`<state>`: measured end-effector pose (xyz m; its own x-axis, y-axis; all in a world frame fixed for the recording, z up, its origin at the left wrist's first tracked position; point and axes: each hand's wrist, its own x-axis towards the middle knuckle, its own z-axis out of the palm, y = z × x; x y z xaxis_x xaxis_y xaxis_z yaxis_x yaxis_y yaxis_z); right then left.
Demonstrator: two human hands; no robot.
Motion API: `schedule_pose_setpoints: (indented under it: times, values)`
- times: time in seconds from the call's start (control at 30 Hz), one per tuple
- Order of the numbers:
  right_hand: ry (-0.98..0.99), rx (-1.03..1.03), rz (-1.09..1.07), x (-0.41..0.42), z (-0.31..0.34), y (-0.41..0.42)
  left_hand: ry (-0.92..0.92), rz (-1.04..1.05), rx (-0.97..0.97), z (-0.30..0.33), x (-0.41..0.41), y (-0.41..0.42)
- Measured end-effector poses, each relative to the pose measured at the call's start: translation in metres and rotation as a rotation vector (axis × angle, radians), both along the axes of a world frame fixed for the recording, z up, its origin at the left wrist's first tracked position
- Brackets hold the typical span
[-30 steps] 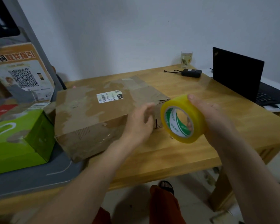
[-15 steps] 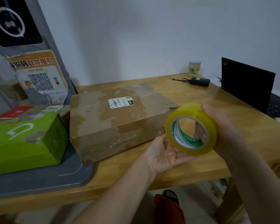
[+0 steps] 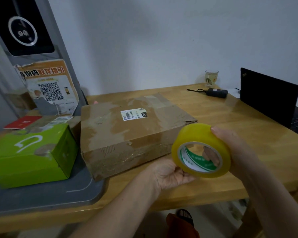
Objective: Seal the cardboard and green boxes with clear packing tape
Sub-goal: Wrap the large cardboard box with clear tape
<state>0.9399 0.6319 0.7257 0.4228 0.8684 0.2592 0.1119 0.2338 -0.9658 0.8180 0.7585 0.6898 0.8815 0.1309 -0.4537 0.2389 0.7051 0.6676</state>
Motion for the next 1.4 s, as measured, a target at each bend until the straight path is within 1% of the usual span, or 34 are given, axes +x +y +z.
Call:
schedule_pose_setpoints:
  times: [0.17,0.27,0.43,0.6,0.7,0.77,0.83,0.9,0.93,0.97,1.0,1.07,1.13,1.17,1.27,1.37,1.4]
  values:
    - [-0.047,0.057,0.033,-0.004,0.008,-0.004,-0.005,0.0,0.019,0.007,-0.004,-0.001]
    - [-0.067,0.098,0.026,-0.005,0.009,-0.006,0.011,-0.044,0.117,0.013,-0.006,-0.001]
    - [-0.071,0.133,0.017,-0.009,0.01,-0.008,0.043,-0.045,0.175,0.023,-0.009,0.003]
    - [-0.064,0.139,0.035,-0.008,0.006,-0.013,0.071,-0.086,0.193,0.028,-0.015,0.005]
    - [-0.094,0.095,0.03,-0.007,0.004,-0.015,0.106,-0.058,0.199,0.025,-0.016,0.004]
    - [-0.11,0.067,0.018,-0.005,0.003,-0.017,0.135,-0.031,0.243,0.024,-0.015,0.006]
    - [-0.204,0.033,-0.066,-0.004,0.003,-0.017,0.163,0.015,0.318,0.024,-0.013,0.007]
    - [-0.302,-0.021,-0.24,-0.004,0.003,-0.011,0.18,0.074,0.416,0.026,-0.011,0.008]
    - [-0.306,-0.049,-0.343,-0.005,0.004,-0.008,0.178,0.101,0.453,0.027,-0.01,0.008]
    - [-0.275,-0.065,-0.424,-0.008,0.003,-0.006,0.169,0.125,0.48,0.029,-0.009,0.008]
    - [-0.195,-0.064,-0.481,-0.009,0.001,-0.004,0.157,0.142,0.51,0.031,-0.008,0.009]
    - [0.054,-0.007,-0.542,-0.008,-0.007,-0.002,0.126,0.165,0.591,0.034,-0.009,0.011]
    - [0.292,0.048,-0.518,-0.007,-0.015,-0.003,0.09,0.18,0.666,0.038,-0.012,0.013]
    - [0.341,0.058,-0.498,-0.006,-0.019,-0.004,0.083,0.187,0.703,0.039,-0.014,0.013]
    - [0.33,0.077,-0.486,-0.002,-0.031,-0.005,0.095,0.214,0.819,0.042,-0.016,0.011]
    - [0.216,0.034,-0.488,0.002,-0.037,-0.005,0.107,0.256,0.853,0.043,-0.015,0.007]
    - [0.21,0.033,-0.483,0.005,-0.039,-0.004,0.115,0.268,0.856,0.042,-0.015,0.006]
